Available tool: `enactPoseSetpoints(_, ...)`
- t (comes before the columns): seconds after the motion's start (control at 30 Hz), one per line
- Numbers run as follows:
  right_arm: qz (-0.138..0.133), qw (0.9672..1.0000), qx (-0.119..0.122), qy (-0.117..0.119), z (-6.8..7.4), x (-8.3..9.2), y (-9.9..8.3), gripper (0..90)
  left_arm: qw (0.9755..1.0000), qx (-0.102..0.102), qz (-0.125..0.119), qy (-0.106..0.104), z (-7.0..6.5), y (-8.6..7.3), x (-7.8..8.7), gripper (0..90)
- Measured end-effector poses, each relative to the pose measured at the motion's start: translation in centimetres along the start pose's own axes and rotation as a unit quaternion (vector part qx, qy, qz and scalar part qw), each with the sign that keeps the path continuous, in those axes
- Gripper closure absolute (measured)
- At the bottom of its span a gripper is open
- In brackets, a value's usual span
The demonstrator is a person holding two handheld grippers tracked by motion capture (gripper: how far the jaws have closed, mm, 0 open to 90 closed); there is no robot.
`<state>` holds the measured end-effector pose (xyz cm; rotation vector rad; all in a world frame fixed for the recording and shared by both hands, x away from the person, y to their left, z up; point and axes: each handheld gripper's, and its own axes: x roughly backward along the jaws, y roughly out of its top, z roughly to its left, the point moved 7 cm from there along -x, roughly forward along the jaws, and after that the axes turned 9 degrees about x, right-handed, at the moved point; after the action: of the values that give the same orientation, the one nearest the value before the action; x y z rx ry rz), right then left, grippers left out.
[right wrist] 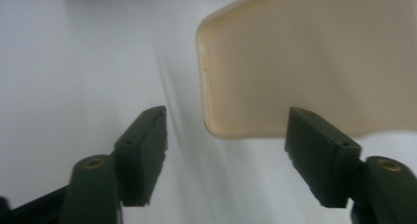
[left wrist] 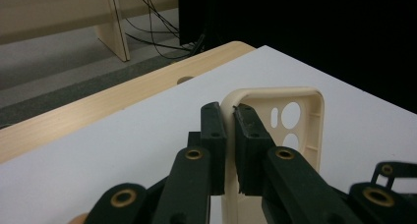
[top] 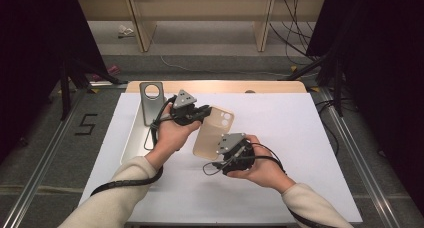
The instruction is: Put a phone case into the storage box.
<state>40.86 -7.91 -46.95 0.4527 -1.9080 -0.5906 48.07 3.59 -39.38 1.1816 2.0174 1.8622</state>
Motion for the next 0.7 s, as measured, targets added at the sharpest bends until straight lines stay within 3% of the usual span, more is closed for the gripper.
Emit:
enactPoseSetpoints(0.07,-0.004,0.9997,-0.025,-0.001,-0.1,0.3,-0.3,28.4,1.0000,-0.005,-0.006,0.005,0.3,0.2,0.2,83.8)
enactPoseSetpoints(0.2,-0.026,0.9982,-0.050,-0.021,-0.9,0.8,-0.8,23.9,0.9998,-0.006,-0.017,0.013,0.7,0.5,0.7,83.8)
enactPoseSetpoints(0.43,-0.053,0.9924,-0.103,-0.041,-1.9,1.9,-1.8,20.1,0.9992,-0.008,-0.034,0.017,1.6,1.2,1.6,83.7)
enactPoseSetpoints(0.7,-0.070,0.9861,-0.139,-0.058,-2.8,3.2,-3.2,18.3,0.9987,-0.004,-0.048,0.019,2.6,1.9,2.7,83.7)
